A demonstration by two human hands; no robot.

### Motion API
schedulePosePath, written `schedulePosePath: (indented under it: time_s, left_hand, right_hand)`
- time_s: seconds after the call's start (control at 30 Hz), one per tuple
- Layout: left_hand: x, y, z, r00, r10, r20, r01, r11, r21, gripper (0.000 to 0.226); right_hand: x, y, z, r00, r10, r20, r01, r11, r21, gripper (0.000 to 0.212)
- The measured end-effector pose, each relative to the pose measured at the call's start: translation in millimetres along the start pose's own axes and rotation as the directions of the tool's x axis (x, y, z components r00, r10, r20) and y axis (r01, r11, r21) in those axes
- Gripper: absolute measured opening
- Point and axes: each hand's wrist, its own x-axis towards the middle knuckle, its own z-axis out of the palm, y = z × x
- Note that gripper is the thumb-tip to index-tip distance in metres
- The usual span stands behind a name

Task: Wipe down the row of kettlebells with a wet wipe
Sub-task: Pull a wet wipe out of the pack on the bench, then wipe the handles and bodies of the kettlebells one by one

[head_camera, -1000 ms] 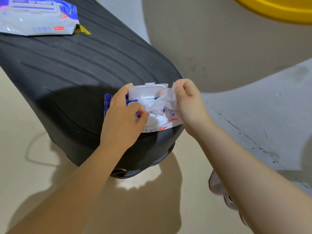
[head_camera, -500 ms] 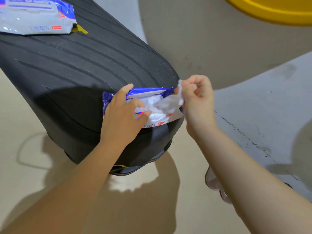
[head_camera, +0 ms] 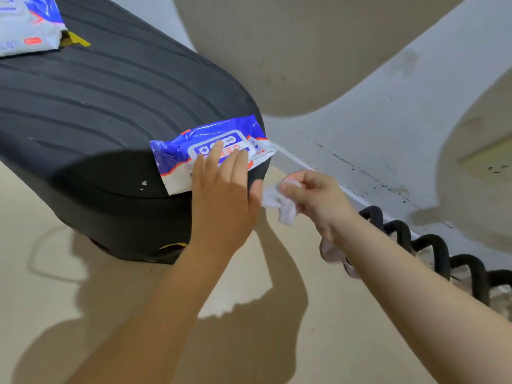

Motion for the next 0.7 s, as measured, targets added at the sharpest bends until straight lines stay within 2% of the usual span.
schedulePosePath:
  time_s: [0.03,0.07,0.1,0.13,0.17,0.23,0.3,0.33,0.4,0.47,0.53,0.6,0.63,0.7]
  left_hand:
    - [-7.5,17.5,0.9,0.998,-0.030,0.052,0.041,0.976,-0.215,0.053]
    - [-14.1,33.6,2.7,0.978,-0.107,0.178,0.178,0.874,-0.452,0.056]
    - [-18.9,49.0,4.3,0.920,-0.161,0.359,0.359,0.717,-0.597,0.058]
    - [-24.5,59.9,11.1,0.830,-0.160,0.534,0.524,0.552,-0.648,0.053]
    - [-29.1,67.6,19.1,0.766,-0.124,0.631,0.599,0.496,-0.629,0.044]
    - [-32.7,74.2,35.3,0.694,-0.160,0.702,0.677,0.476,-0.562,0.021]
    - [-33.9,80.3,47.1,0.591,-0.221,0.776,0.792,0.343,-0.506,0.008]
    - [-34.7,83.1,53.3,0.549,-0.205,0.810,0.825,0.288,-0.486,0.008]
    - [-34.0,91.1,62.4,0.475,-0.058,0.878,0.867,0.204,-0.455,0.012]
    - [-33.7,104.9,71.2,0.402,0.148,0.904,0.905,0.086,-0.417,0.013]
    - [-31.0,122.4,80.6,0.360,0.225,0.905,0.921,0.069,-0.384,0.011]
    - [-27.4,137.0,91.7,0.331,0.229,0.915,0.922,0.130,-0.365,0.020]
    - [-26.1,143.6,96.6,0.324,0.214,0.922,0.900,0.230,-0.370,0.018]
    - [-25.9,155.5,106.8,0.318,0.117,0.941,0.744,0.584,-0.324,0.007]
  right_hand:
    - [-5.7,5.2,-6.1,0.999,0.026,0.032,-0.027,0.998,0.054,0.018]
    - [-12.7,8.9,-12.5,0.997,0.049,0.062,-0.055,0.994,0.094,0.018]
    - [-18.2,13.9,-19.6,0.994,0.071,0.082,-0.080,0.990,0.116,0.019]
    - [-23.4,19.1,-27.2,0.992,0.084,0.091,-0.095,0.989,0.117,0.019]
    - [-27.9,24.3,-35.2,0.991,0.104,0.088,-0.113,0.988,0.108,0.019]
    - [-31.8,35.3,-51.8,0.989,0.143,0.040,-0.145,0.987,0.063,0.021]
    - [-29.7,50.5,-73.1,0.983,0.181,-0.035,-0.180,0.983,0.036,0.024]
    - [-29.3,57.4,-85.2,0.976,0.213,-0.051,-0.211,0.977,0.037,0.024]
    - [-28.7,70.6,-110.7,0.953,0.304,0.012,-0.303,0.948,0.096,0.021]
    - [-29.9,83.7,-138.6,0.889,0.445,0.111,-0.458,0.874,0.165,0.024]
    - [-32.6,98.6,-168.8,0.846,0.480,0.233,-0.510,0.855,0.091,0.022]
    - [-34.4,111.4,-195.1,0.847,0.406,0.342,-0.434,0.901,0.007,0.019]
    - [-34.7,117.6,-205.9,0.857,0.380,0.348,-0.408,0.913,0.008,0.019]
    - [-35.0,130.9,-222.9,0.891,0.329,0.311,-0.362,0.931,0.051,0.029]
